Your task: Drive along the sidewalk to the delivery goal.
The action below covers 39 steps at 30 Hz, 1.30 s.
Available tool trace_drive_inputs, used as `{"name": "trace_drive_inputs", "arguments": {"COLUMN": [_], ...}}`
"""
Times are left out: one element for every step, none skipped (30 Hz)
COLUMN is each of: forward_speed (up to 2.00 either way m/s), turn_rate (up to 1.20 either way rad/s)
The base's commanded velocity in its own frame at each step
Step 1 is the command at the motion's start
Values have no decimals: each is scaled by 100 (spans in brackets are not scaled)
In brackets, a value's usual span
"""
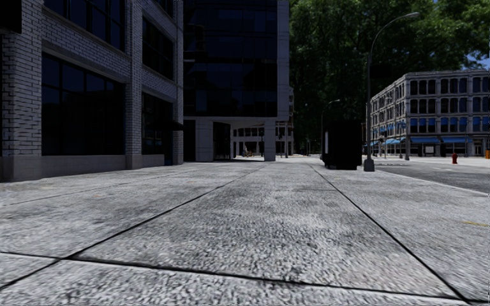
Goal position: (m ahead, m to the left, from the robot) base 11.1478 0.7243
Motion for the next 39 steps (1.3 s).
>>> {"name": "trace_drive_inputs", "arguments": {"forward_speed": [194, 194, 194, 194, 194, 194, 194, 194, 194, 194, 194, 194, 194, 194, 194, 194, 194, 194, 194, 194, 194, 194, 194, 194, 194, 194, 194, 194, 194, 194, 194, 194, 194, 194, 194, 194, 194, 194, 194], "turn_rate": [84, 84, 84, 84, 79, 69, 66, 61, 56, 56, 54, 54, 53, 53, 53, 53, 53, 53, 53, 53, 53, 53, 53, 53, 53, 53, 53, 53, 53, 43, 31, 17, 8, 8, 4, 1, 0, 0, 0]}}
